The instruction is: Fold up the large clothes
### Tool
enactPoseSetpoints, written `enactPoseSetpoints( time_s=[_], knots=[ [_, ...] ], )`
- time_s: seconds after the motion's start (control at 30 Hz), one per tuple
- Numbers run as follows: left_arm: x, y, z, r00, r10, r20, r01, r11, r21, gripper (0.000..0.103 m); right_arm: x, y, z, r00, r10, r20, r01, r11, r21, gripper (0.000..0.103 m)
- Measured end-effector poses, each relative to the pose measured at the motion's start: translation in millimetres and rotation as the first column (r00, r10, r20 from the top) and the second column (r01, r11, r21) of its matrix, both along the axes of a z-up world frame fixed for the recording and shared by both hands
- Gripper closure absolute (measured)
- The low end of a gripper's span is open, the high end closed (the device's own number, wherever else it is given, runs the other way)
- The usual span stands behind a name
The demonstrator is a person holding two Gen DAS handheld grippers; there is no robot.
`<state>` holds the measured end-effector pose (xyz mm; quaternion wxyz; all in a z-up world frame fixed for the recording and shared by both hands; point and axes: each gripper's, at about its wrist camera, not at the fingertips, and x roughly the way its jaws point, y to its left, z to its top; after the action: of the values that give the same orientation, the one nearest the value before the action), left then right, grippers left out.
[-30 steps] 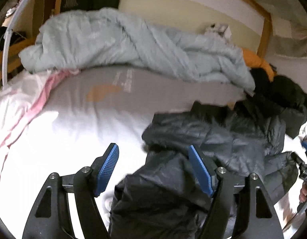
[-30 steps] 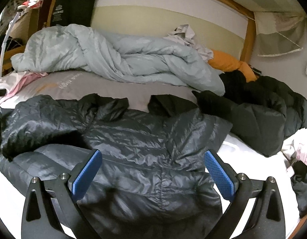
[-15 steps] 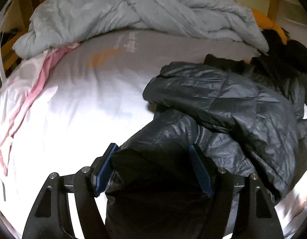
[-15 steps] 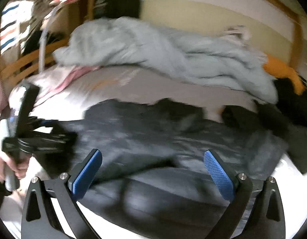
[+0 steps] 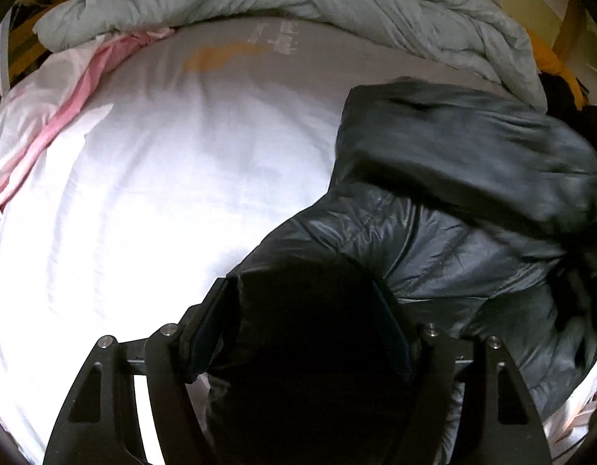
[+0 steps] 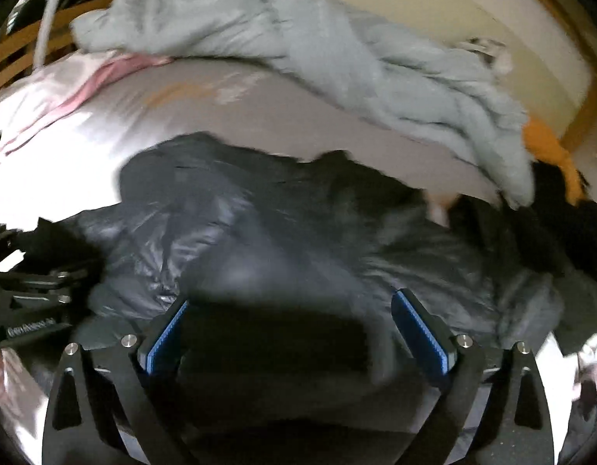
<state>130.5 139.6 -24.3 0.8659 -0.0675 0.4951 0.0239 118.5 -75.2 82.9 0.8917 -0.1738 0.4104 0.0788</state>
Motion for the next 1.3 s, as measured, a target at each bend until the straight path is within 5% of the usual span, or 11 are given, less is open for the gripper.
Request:
enactPoseSetpoints(
  time_s=[0.23, 0.57, 0.73, 0.8, 0.9, 1.1, 1.3],
  knots=[
    [-4, -2, 0, 1.0, -0.02, 0.009, 0.02, 1.0, -0.008, 0.031, -10, -94, 11, 0.988, -0.153, 0.018, 0.151, 0.987, 0.06, 0.004],
    [-6, -2, -2, 1.0, -0.014, 0.009, 0.014, 1.0, 0.0, 0.031, -37, -159, 6, 0.965, -0.262, 0.029, 0.255, 0.955, 0.152, 0.004],
    [-6, 1, 1, 1.0, 0.001, 0.004, -0.001, 1.0, -0.003, 0.034, -44, -212, 12, 0.902, -0.425, 0.082, 0.415, 0.903, 0.116, 0.004],
    [-10, 2, 9, 1.0, -0.016, 0.021, 0.017, 0.999, -0.037, 0.039, -45, -243, 10, 0.891, -0.454, 0.03, 0.445, 0.883, 0.149, 0.004],
    [-23, 0, 39, 0.989, -0.071, 0.131, 0.076, 0.996, -0.035, 0.04, -48, -269, 9, 0.908, -0.414, -0.063, 0.416, 0.874, 0.25, 0.006],
    [-38, -5, 88, 0.934, -0.131, 0.333, 0.161, 0.985, -0.063, 0.039, -48, -281, 33, 0.939, -0.34, -0.045, 0.327, 0.846, 0.421, 0.006],
    [-18, -23, 79, 0.942, -0.16, 0.295, 0.179, 0.983, -0.04, 0.039, -5, -246, 27, 0.964, -0.242, -0.107, 0.264, 0.886, 0.381, 0.006]
  ],
)
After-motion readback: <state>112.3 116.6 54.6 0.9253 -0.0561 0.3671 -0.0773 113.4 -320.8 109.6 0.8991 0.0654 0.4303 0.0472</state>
